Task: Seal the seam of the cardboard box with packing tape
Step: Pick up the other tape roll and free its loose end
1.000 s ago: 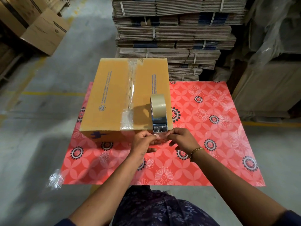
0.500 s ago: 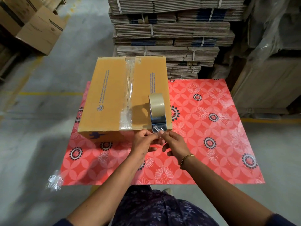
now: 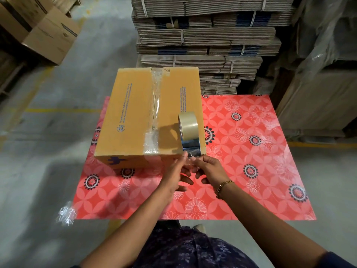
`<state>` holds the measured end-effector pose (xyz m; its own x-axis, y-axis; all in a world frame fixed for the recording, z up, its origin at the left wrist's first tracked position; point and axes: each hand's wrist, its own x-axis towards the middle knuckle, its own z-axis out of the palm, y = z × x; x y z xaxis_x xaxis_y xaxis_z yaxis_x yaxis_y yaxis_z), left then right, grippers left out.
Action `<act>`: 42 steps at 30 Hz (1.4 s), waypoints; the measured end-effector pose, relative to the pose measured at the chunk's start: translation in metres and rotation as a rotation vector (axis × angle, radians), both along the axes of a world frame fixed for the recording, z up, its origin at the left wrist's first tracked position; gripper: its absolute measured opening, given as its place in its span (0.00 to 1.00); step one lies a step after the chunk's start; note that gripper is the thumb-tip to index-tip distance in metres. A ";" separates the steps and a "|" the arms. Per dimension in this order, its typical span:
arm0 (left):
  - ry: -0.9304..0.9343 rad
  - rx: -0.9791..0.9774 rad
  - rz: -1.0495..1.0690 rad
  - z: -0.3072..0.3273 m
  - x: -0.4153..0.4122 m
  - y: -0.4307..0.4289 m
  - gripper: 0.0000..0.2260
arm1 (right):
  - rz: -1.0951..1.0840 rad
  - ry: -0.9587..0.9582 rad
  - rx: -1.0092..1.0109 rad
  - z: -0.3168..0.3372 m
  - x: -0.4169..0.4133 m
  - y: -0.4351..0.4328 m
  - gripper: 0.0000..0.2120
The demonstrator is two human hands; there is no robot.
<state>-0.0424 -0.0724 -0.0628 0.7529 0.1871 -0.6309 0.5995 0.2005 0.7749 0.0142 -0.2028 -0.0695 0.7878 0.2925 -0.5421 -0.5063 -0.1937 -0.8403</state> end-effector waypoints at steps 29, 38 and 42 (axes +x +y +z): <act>-0.190 0.069 0.020 -0.013 0.003 -0.008 0.15 | 0.302 -0.193 -0.078 0.007 0.015 -0.018 0.15; -0.155 -0.011 -0.203 -0.022 0.008 0.008 0.16 | 0.373 -0.044 -0.013 -0.001 0.019 -0.023 0.14; -0.146 -0.031 -0.235 -0.026 0.012 0.014 0.11 | 0.383 -0.038 -0.046 -0.004 0.024 -0.026 0.14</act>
<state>-0.0306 -0.0583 -0.0888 0.8567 -0.0211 -0.5154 0.5149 0.0943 0.8520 0.0378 -0.2284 -0.0736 0.6462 0.5458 -0.5335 -0.3583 -0.4002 -0.8435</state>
